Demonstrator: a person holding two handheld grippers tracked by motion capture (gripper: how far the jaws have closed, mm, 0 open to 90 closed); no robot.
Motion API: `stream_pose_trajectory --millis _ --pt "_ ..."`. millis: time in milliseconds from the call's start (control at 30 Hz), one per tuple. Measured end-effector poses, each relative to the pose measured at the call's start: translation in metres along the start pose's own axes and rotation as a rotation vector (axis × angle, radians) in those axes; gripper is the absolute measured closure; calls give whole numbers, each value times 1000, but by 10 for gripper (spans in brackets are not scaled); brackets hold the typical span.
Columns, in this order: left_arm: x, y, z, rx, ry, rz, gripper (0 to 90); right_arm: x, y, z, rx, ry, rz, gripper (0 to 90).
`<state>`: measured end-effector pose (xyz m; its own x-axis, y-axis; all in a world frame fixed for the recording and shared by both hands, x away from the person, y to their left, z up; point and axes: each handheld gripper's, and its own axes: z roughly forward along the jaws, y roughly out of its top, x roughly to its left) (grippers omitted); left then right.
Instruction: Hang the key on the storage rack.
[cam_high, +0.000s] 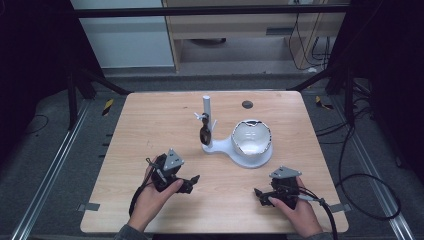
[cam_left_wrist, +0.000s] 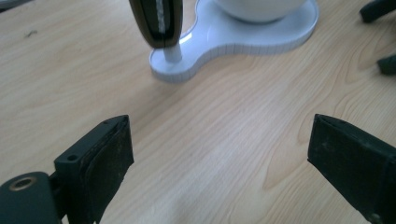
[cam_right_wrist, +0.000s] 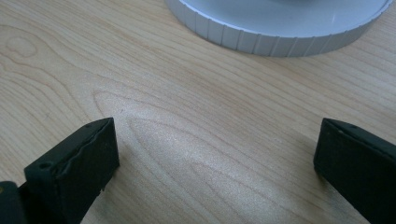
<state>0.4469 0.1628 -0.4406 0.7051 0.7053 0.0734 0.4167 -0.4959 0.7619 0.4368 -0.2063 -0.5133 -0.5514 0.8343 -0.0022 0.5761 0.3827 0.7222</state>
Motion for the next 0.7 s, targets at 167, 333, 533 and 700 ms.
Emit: stream_pose_trajectory --millis 167,333,533,700 --pt "3 -19 1 56 27 8 59 0 0 0 -1 -1 -1 4" --pt "16 -36 2 82 63 -49 59 0 0 0 0 -2 2 4" --pt "37 -53 -2 100 102 -116 60 0 0 0 0 -2 2 4" --pt "52 -64 -7 109 149 -146 60 0 0 0 -1 -2 2 4"
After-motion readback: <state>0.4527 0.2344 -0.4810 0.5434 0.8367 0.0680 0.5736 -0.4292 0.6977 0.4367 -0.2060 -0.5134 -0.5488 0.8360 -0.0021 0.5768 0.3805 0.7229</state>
